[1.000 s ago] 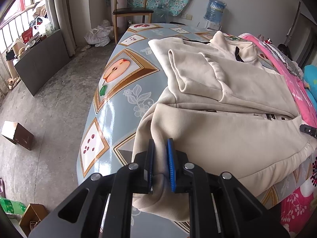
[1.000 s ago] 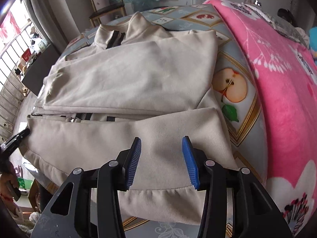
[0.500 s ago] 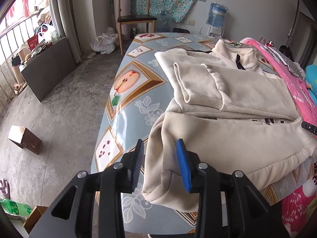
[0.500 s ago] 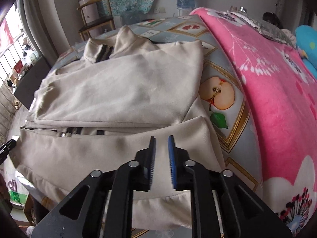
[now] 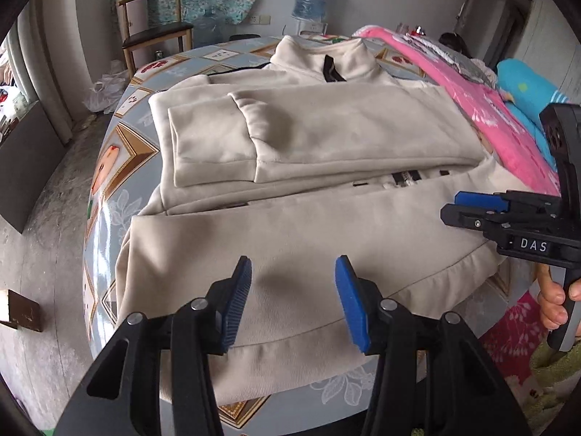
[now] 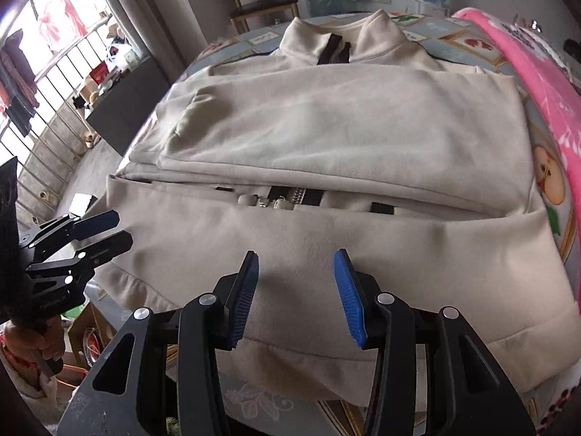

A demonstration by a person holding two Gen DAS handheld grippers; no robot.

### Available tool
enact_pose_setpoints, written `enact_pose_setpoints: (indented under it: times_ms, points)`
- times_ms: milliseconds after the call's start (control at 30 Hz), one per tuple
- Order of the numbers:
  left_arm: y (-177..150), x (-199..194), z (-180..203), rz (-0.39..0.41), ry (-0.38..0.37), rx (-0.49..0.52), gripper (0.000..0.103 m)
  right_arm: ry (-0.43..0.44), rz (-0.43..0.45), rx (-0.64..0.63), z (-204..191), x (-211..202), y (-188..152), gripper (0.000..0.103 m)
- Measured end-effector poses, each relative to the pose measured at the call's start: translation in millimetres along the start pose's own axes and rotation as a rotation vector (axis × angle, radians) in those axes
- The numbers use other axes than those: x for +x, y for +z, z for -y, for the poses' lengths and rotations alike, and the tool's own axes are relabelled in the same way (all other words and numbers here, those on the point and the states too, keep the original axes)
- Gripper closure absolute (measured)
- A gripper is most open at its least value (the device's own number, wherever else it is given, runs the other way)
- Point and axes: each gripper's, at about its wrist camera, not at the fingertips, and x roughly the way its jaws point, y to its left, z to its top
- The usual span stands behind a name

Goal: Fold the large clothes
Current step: 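Open both tools and withdraw from the folded hem, then move both tools to the collar and grasp it with the left tool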

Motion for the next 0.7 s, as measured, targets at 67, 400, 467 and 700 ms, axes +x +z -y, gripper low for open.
enact_pose_setpoints:
  times_ms: [67, 400, 467, 700]
  points:
    - [-1, 8, 2, -0.006, 0.038, 0.030, 0.056, -0.017, 0.024, -0.017, -2, 2, 2, 0.060]
    - [2, 12, 0, 0.021, 0.074, 0.022, 0.056, -0.017, 0.053, 0.033, 4, 3, 8, 0.059]
    - [2, 13, 0, 0.026, 0.078, 0.023, 0.056, -0.016, 0.053, 0.032, 4, 4, 9, 0.059]
    - [7, 10, -2, 0.026, 0.084, 0.008, 0.056, 0.018, 0.066, 0.067, 10, -6, 8, 0.053]
